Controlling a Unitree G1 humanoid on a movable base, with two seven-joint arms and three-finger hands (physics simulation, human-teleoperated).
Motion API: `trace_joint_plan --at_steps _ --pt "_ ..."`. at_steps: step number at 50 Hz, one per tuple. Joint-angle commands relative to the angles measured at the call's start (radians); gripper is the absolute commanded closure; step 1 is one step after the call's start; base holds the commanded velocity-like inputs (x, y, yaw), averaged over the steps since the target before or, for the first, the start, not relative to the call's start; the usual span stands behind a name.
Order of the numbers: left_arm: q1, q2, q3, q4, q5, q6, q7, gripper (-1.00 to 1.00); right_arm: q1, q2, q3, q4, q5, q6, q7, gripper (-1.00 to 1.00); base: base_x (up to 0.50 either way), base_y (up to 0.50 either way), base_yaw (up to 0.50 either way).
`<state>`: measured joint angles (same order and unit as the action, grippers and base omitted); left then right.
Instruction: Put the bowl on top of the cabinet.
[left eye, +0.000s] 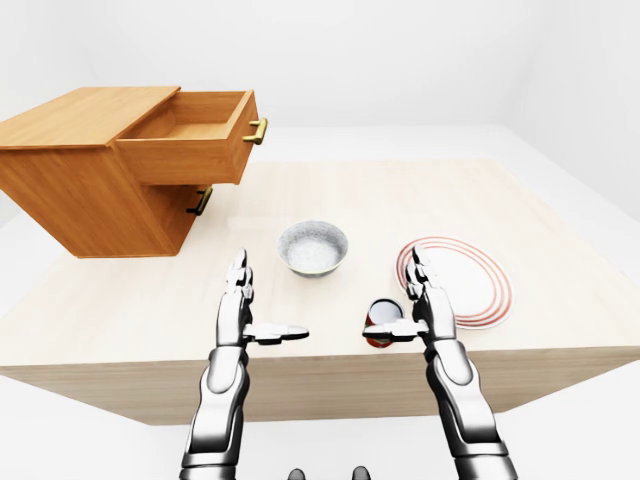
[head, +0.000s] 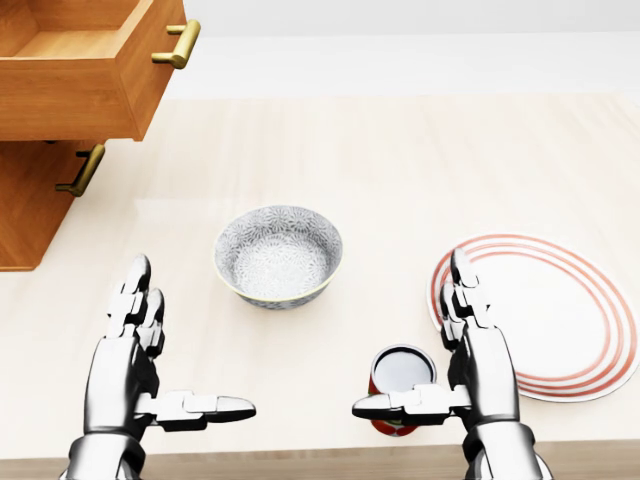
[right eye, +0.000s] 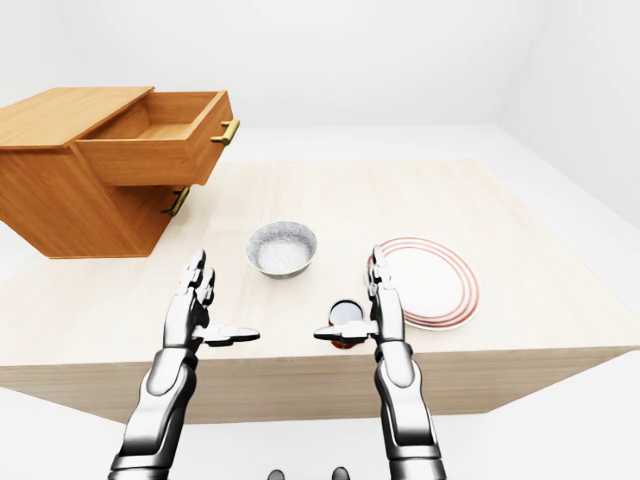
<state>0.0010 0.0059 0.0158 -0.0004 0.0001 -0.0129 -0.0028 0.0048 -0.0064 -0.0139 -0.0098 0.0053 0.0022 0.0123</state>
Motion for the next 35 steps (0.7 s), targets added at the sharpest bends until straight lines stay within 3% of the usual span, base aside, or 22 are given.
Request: trace_joint_plan --at_steps 1,3,6,7,10,15,21,31,35 --pt "-0.008 0.011 0.033 -0.009 -0.011 -0.007 0.007 -1.0 0.007 -0.01 -0.021 -0.019 0.003 0.008 0.012 -1.0 0.0 0.0 0.0" --pt "-0.008 0.01 0.031 -0.002 -0.008 -0.013 0.012 -1.0 0.008 -0.01 -0.021 -0.02 0.002 0.007 0.012 -1.0 0.0 0.0 0.0" --pt "0.001 0.002 0.011 0.041 0.012 -0.057 0.024 -1.0 0.009 -0.01 -0.021 -0.019 -0.004 0.006 0.008 -1.0 0.0 0.0 0.0" --pt "0.002 0.001 0.01 0.041 0.012 -0.058 0.025 -1.0 0.008 -0.01 -0.021 -0.017 -0.004 0.005 0.008 -1.0 0.0 0.0 0.0" --pt "0.008 0.001 0.008 0.012 -0.004 -0.028 0.015 -1.0 0.006 -0.01 -0.02 -0.012 -0.009 0.004 0.005 -1.0 0.0 0.0 0.0" --pt "0.01 0.002 0.008 0.004 0.0 -0.03 0.019 -1.0 0.013 -0.008 -0.017 -0.031 -0.007 0.014 0.008 -1.0 0.0 0.0 0.0" --pt "0.013 0.005 0.018 -0.018 -0.018 -0.004 0.012 -1.0 0.017 -0.006 -0.006 -0.036 -0.019 0.027 0.007 -1.0 0.0 0.0 0.0" --pt "0.032 0.005 0.023 -0.039 -0.016 -0.027 0.014 -1.0 0.016 -0.004 0.0 -0.043 -0.022 0.043 0.012 -1.0 0.0 0.0 0.0" --pt "0.046 0.002 0.025 -0.069 -0.03 -0.022 0.013 -1.0 0.015 -0.004 0.0 -0.045 -0.015 0.043 0.02 -1.0 0.0 0.0 0.0"
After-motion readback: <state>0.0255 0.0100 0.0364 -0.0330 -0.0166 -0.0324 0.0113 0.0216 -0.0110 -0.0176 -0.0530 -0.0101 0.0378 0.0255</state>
